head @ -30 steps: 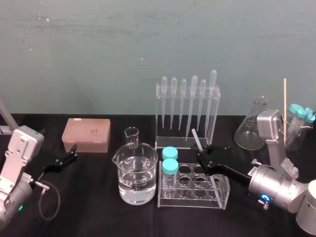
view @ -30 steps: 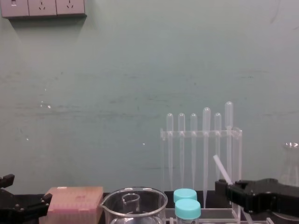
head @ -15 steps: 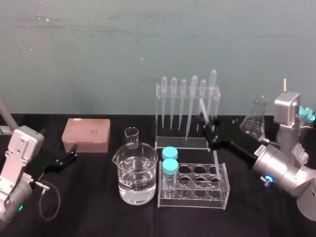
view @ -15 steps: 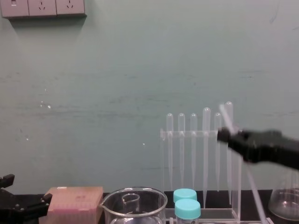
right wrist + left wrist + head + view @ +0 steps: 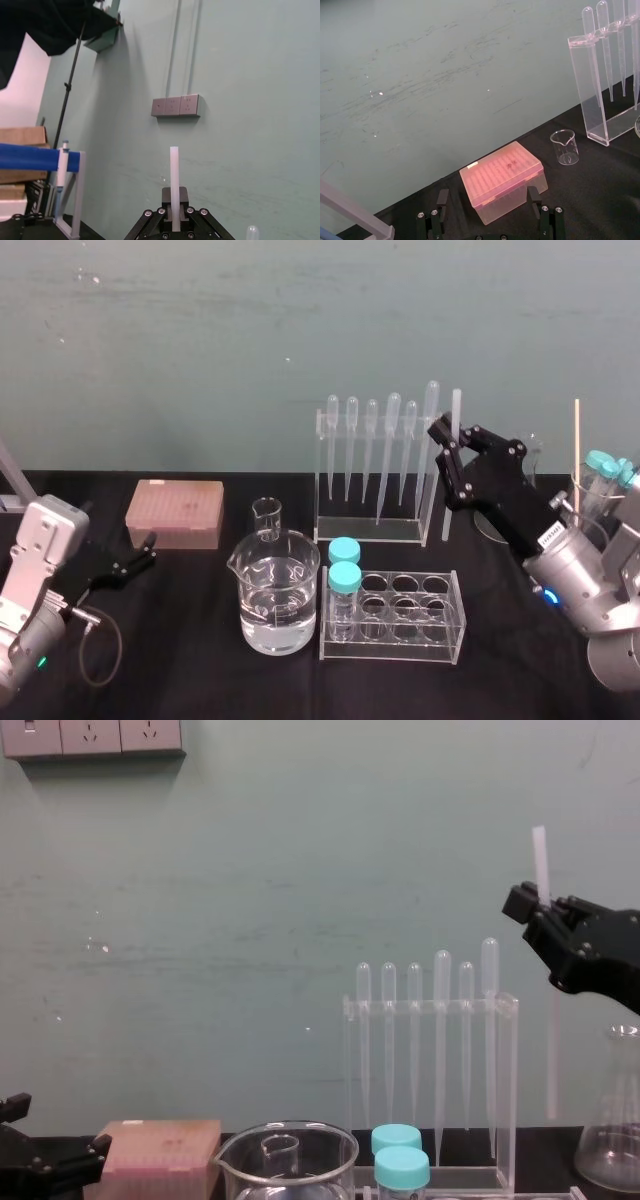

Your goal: Pick up the stirring rod with one hand, then place it down.

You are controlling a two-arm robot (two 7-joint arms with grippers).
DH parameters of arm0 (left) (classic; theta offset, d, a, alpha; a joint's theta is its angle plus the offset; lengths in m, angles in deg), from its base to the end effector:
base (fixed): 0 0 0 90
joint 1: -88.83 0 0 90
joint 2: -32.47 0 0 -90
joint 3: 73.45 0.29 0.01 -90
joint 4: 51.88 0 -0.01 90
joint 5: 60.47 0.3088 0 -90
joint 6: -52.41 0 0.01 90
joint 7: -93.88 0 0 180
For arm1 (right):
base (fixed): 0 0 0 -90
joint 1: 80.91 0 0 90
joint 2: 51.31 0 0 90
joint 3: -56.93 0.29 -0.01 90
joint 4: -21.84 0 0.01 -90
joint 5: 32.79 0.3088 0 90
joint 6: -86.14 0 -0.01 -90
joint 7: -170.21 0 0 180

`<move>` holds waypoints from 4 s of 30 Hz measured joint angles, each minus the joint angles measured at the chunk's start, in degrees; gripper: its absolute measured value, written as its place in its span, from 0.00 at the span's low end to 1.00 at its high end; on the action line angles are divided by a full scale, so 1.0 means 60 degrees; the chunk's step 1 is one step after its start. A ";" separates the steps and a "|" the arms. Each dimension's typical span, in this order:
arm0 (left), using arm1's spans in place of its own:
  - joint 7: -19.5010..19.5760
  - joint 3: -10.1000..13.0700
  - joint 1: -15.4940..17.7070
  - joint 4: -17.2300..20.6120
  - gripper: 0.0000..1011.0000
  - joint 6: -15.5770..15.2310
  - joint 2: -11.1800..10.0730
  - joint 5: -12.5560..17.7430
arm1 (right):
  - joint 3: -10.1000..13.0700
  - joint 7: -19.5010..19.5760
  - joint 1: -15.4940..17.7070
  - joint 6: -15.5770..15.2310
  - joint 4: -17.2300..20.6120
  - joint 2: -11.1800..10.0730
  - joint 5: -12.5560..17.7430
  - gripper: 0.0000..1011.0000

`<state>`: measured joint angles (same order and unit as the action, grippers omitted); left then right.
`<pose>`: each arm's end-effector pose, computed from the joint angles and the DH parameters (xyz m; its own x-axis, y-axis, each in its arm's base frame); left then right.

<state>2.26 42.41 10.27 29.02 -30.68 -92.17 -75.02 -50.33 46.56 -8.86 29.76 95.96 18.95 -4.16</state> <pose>0.3581 0.0827 -0.3022 0.2922 0.8803 0.3737 -0.9553 0.2873 0.0700 0.4058 -0.0437 -0.2783 0.6169 -0.7596 0.2062 0.6181 0.6297 0.4706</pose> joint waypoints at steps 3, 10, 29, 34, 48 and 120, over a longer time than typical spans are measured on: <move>0.0000 0.0000 0.0000 0.0000 0.99 0.0000 0.0000 0.0000 | 0.0061 -0.0422 0.0048 0.0266 -0.0306 0.0097 0.0318 0.07; 0.0000 0.0000 0.0000 0.0000 0.99 0.0000 0.0000 0.0001 | 0.0179 -0.0703 0.0238 0.0182 -0.0594 0.0142 0.0546 0.07; 0.0000 0.0000 0.0000 0.0000 0.99 0.0000 0.0000 0.0000 | 0.0147 -0.0702 0.0199 0.0192 -0.0569 0.0134 0.0537 0.07; 0.0000 0.0000 0.0000 0.0000 0.99 0.0000 0.0000 0.0000 | 0.0142 -0.0701 0.0193 0.0198 -0.0562 0.0133 0.0536 0.07; 0.0000 0.0000 0.0000 0.0000 0.99 0.0000 0.0000 0.0000 | 0.0134 -0.0699 0.0183 0.0206 -0.0558 0.0133 0.0525 0.07; 0.0000 0.0000 0.0000 0.0000 0.99 0.0000 0.0000 0.0000 | 0.0135 -0.0696 0.0183 0.0204 -0.0559 0.0134 0.0525 0.07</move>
<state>2.26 42.41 10.27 29.02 -30.68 -92.17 -75.02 -49.53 42.38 -7.76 30.99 92.60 19.75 -1.01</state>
